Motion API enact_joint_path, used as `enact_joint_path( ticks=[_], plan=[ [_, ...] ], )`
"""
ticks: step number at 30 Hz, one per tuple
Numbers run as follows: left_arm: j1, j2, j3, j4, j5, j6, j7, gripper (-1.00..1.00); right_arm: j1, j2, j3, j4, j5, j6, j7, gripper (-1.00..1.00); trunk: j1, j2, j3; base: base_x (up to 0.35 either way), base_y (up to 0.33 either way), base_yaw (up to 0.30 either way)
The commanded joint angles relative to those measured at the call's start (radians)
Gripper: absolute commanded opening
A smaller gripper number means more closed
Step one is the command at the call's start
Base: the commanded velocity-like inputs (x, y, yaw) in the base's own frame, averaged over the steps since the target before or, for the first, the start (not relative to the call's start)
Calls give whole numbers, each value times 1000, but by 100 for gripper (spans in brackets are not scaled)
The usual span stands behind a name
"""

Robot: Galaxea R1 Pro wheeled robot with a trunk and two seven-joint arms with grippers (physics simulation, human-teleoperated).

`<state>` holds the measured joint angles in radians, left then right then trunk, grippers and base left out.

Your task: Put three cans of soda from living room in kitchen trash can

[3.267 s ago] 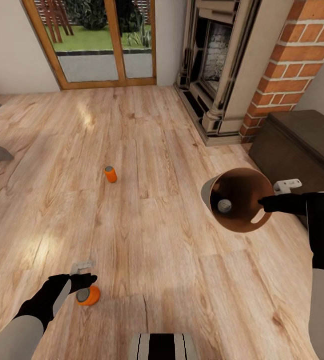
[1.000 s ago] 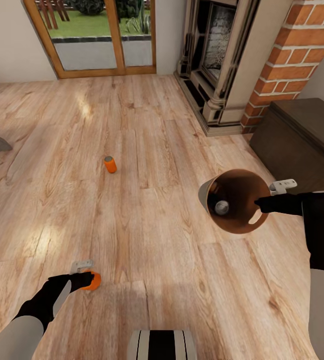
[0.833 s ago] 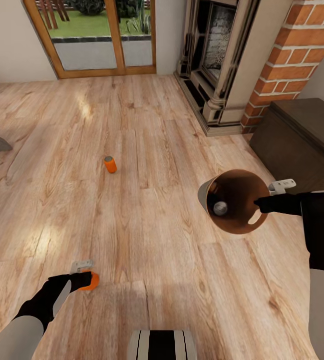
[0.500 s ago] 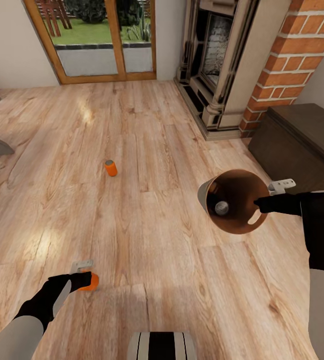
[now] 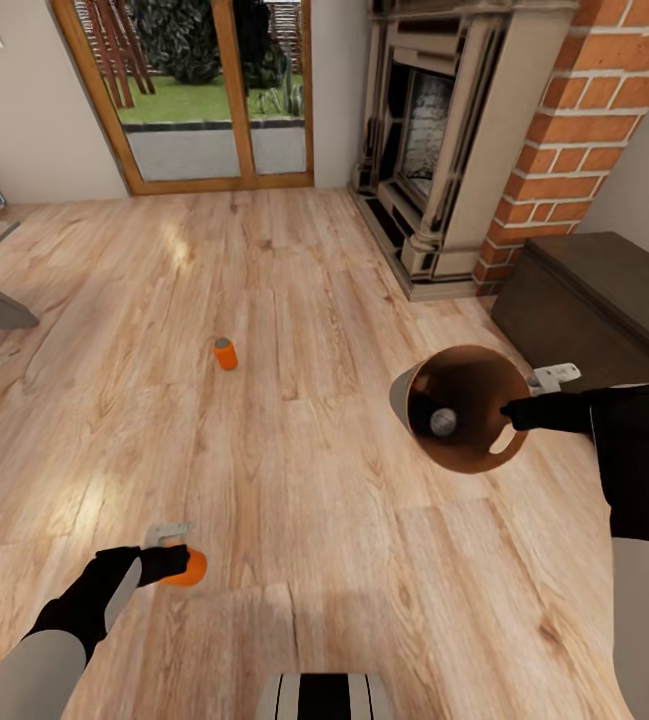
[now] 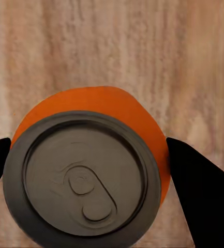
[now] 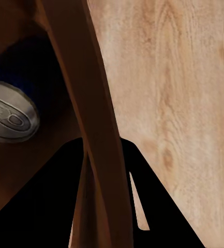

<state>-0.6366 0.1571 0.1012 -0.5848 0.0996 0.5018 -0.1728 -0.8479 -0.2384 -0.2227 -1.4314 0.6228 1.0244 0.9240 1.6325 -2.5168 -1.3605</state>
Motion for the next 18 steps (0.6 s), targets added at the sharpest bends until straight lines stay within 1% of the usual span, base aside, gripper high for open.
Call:
enact_joint_path(
  ticks=[1,3,5,6,8,9,10,11,12,15,16,17,18],
  plan=[
    [-1,1,0,-4,-1,18,-12,-100,0,1,7,0,-16,6,0,-100,-1,0,4,0,0,0],
    [-4,7,-1,-57,-1,91,-58,-100,0,6,31,1,-18,21,2,-100,-1,1,12,0,0,0],
    [-6,10,-1,-160,0,201,-89,-100,1,21,47,1,-19,23,2,-100,-2,1,20,0,0,0],
    [-6,10,-1,-190,0,231,-94,-100,1,24,50,1,-19,23,2,-100,-3,1,23,0,0,0],
    [-6,11,0,-313,1,346,-106,-100,3,35,63,2,-18,23,2,-100,-4,2,31,0,0,0],
    [-6,11,0,-342,1,373,-107,-100,3,37,65,2,-18,23,2,-100,-4,2,35,0,0,0],
    [-6,11,1,-397,1,426,-114,-100,4,39,69,2,-18,23,3,-100,-5,2,39,0,0,0],
    [-6,11,2,-423,1,449,-119,-100,4,41,70,2,-18,23,3,-100,-5,3,43,0,0,0],
    [-7,11,3,-474,1,489,-132,-100,5,43,72,2,-18,23,2,-100,-6,3,47,0,0,0],
    [-8,12,4,-545,1,529,-153,-100,6,48,76,2,-18,23,2,-100,-7,3,58,0,0,0],
    [-8,13,4,-586,1,545,-164,-100,7,50,80,2,-17,23,2,-100,-7,4,62,0,0,0],
    [-9,16,4,-604,0,545,-168,-100,7,50,82,2,-17,23,2,-100,-8,4,66,0,0,0],
    [-10,52,6,-658,9,545,-196,-100,8,52,86,2,-17,23,2,-100,-8,4,70,0,0,0]
  ],
)
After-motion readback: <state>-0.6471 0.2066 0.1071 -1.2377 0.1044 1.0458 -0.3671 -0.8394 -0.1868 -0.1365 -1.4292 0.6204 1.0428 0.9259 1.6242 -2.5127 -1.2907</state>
